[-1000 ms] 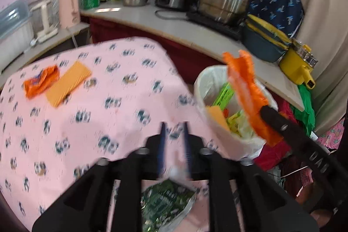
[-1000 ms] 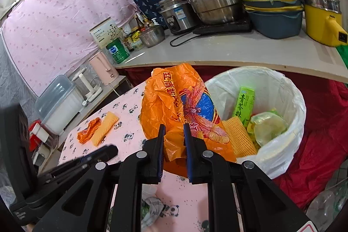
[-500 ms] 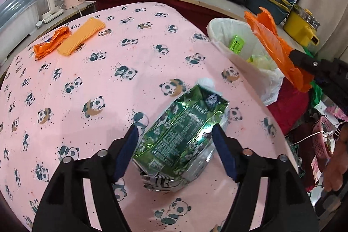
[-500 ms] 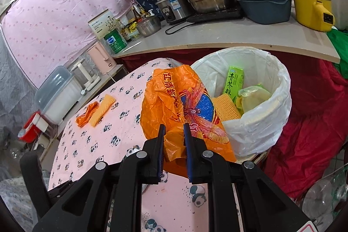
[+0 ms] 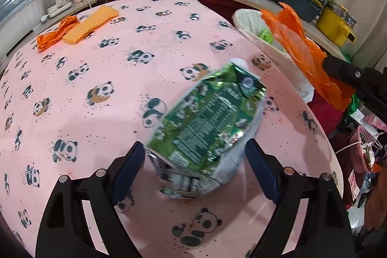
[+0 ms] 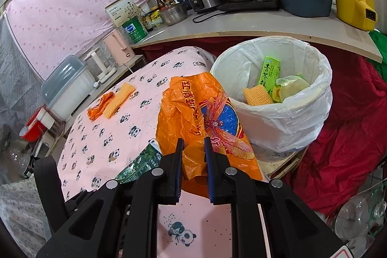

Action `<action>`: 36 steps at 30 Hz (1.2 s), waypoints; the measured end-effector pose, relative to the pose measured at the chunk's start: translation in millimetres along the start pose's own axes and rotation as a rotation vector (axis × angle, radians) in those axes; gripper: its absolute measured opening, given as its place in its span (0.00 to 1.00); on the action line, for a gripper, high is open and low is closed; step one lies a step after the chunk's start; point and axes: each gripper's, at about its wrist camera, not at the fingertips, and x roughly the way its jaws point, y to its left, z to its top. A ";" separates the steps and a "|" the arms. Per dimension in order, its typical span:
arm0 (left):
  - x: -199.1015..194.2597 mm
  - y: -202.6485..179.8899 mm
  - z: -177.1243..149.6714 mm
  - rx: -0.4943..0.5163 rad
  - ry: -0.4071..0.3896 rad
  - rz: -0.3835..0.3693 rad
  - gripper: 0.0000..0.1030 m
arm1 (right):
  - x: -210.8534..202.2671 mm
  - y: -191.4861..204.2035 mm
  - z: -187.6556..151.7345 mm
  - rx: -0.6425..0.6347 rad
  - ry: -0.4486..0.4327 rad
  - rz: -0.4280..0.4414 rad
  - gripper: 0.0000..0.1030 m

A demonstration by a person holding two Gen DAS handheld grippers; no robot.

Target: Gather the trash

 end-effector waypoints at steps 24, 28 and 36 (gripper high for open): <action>13.6 -43.9 9.4 0.042 -0.009 0.025 0.73 | -8.2 -15.4 -1.5 0.020 -0.008 -0.010 0.15; 12.7 -45.2 12.6 0.028 0.001 0.010 0.69 | -8.8 -14.5 -2.2 0.023 -0.010 -0.011 0.15; 0.0 -49.0 25.1 0.009 -0.035 0.007 0.66 | -11.5 -18.3 5.3 0.030 -0.031 -0.005 0.15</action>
